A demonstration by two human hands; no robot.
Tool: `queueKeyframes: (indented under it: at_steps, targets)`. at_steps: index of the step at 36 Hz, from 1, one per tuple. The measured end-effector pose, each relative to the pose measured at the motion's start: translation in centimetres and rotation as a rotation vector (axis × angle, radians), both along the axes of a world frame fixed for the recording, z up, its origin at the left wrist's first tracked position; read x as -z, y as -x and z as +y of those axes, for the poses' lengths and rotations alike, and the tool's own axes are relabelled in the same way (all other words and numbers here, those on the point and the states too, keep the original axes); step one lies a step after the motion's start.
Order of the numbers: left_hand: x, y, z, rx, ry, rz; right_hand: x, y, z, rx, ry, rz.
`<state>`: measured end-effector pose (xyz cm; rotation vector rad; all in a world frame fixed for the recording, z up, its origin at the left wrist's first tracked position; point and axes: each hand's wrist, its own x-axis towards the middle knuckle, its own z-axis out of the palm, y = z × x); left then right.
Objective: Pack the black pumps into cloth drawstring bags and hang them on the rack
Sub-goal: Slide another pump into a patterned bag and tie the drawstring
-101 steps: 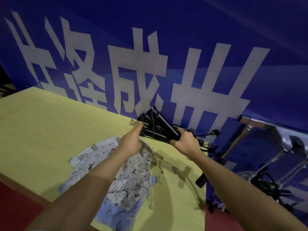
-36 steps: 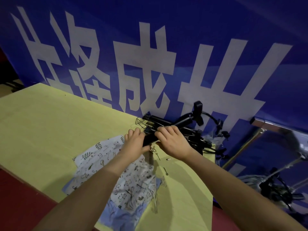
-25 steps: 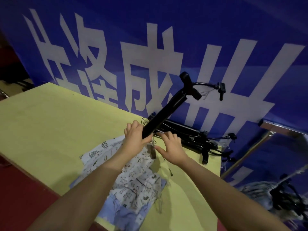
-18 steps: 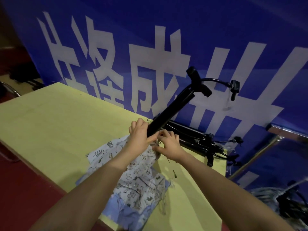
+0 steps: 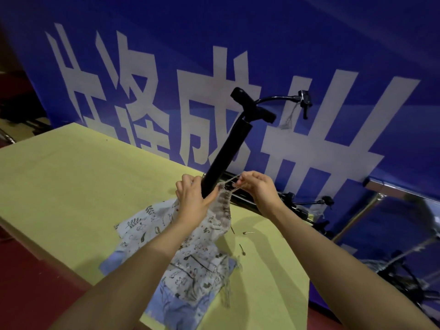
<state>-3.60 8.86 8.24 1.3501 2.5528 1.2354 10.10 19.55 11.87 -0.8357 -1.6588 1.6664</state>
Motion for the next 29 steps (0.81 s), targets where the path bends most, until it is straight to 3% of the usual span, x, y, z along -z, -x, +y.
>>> queueKeyframes:
  at_steps: [6,13,21,25,29]
  targets:
    - [-0.2,-0.6,-0.1,0.038,-0.032,-0.004,-2.7,0.4,-0.7,-0.071,-0.199,-0.043]
    - [-0.3,-0.7,-0.1,0.069,0.004,0.015,-4.3,1.3,-1.1,-0.088,-0.228,-0.021]
    - [-0.5,-0.1,-0.1,0.213,0.346,0.119,-2.4,1.5,-1.4,-0.004,-0.226,-0.048]
    - [0.3,0.4,-1.0,0.179,0.517,0.197,-0.7,1.5,-1.7,0.046,-0.195,-0.029]
    - [0.9,0.9,-1.8,0.113,0.453,0.045,0.2,1.1,-1.6,0.044,-0.185,-0.076]
